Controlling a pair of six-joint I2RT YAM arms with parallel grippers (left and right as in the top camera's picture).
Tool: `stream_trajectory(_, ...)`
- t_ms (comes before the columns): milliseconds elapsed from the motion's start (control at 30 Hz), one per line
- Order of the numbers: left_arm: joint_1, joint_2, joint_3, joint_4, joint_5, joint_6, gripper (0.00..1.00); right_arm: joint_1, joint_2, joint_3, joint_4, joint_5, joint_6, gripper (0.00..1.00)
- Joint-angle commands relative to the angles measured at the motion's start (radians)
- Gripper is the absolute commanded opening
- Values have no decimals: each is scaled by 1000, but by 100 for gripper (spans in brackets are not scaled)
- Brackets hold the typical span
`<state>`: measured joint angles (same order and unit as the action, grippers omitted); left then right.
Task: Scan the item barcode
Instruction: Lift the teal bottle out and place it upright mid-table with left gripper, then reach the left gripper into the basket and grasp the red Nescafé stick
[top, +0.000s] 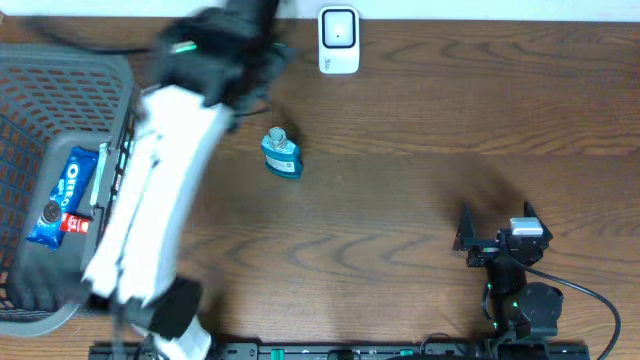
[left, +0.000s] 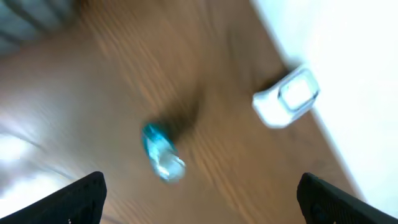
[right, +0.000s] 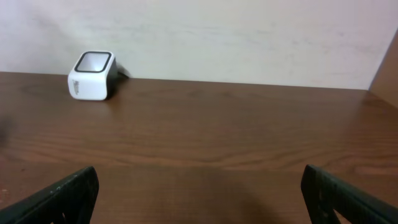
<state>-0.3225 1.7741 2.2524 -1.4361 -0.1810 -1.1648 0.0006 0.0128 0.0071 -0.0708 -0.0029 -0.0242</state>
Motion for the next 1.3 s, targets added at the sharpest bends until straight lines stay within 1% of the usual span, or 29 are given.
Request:
stream_trajectory(0, 186, -118, 29, -82, -55, 100, 98, 10, -4, -2, -4, 9, -7, 99)
stream_trajectory(67, 307, -158, 29, -129, -55, 123, 98, 10, -4, -2, -4, 9, -7, 99)
stream_trajectory(133, 420, -176, 29, -143, -43, 189, 98, 10, -4, -2, -4, 9, -7, 99)
stream_trajectory(200, 564, -173, 26, -155, -7, 270, 98, 10, -4, -2, -4, 9, -7, 99)
stream_trajectory(333, 673, -154, -27, -159, -6, 277, 98, 10, -4, -2, -4, 9, -7, 99)
stream_trajectory(500, 739, -130, -148, -95, -6, 277, 98, 10, -4, -2, -4, 9, -7, 99)
stream_trajectory(600, 756, -123, -261, -3, -6, 324, 98, 10, -4, -2, -4, 9, -7, 99)
stream_trajectory(767, 756, -121, -483, 187, -6, 327, 98, 10, -4, -2, -4, 9, -7, 99)
stream_trajectory(867, 767, -120, -606, 275, -6, 317, 98, 10, -4, -2, -4, 9, -7, 99)
stream_trajectory(967, 803, -120, -699, 296, -6, 283, 98, 10, -4, -2, -4, 9, -7, 99)
stream_trajectory(1033, 838, -120, -750, 311, -6, 281, 98, 10, -4, -2, -4, 9, -7, 99)
stream_trajectory(1100, 873, -120, -797, 331, 2, 309, 98, 10, -4, -2, -4, 9, -7, 99)
stream_trajectory(1267, 930, -120, -928, 424, 98, 417, 98, 10, -4, -2, -4, 9, -7, 99)
